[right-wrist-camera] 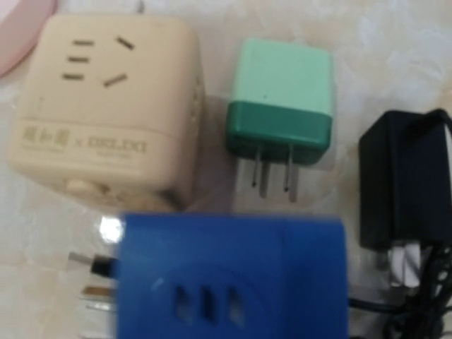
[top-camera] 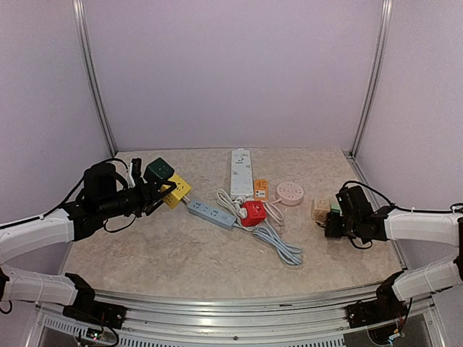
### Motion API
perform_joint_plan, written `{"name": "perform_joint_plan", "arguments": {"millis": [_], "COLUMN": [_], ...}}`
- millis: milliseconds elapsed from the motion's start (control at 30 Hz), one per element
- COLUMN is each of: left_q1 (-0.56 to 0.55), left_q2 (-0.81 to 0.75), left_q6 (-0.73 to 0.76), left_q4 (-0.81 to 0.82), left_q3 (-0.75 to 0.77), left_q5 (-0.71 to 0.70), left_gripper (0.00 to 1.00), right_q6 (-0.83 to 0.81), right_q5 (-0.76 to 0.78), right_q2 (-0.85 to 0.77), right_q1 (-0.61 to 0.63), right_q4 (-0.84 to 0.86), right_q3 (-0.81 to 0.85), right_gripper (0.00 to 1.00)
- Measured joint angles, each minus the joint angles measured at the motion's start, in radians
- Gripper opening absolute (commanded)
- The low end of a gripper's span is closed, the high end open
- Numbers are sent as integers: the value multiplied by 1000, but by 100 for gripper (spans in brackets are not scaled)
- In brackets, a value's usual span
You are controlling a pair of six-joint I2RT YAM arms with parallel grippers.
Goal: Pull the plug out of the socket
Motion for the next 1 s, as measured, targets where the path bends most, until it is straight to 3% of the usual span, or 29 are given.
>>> {"name": "perform_joint_plan", "arguments": {"millis": [133, 333, 500, 700, 1000], "left_q1": [0, 0, -6, -64, -177], "left_q2": [0, 1, 14, 79, 176], "left_q6": [0, 0, 0, 6, 47], "left_q4": [0, 0, 3, 16, 88], "left_q3": [0, 0, 0, 25, 104], "left_q5": [2, 10, 23, 27, 40], "left_gripper": [35, 35, 35, 35, 35], "right_q6": [-2, -29, -94, -178, -288], "right_q5": [-5, -28, -158, -268, -257], "right_q2": [-33, -124, -267, -329, -110], "right_q1": [0, 0, 29, 248, 556], "right_q4": [-2, -28, 37, 248, 513], "right_q3": [0, 0, -2, 3, 108], "right_gripper": [89, 88, 88, 88, 89]}}
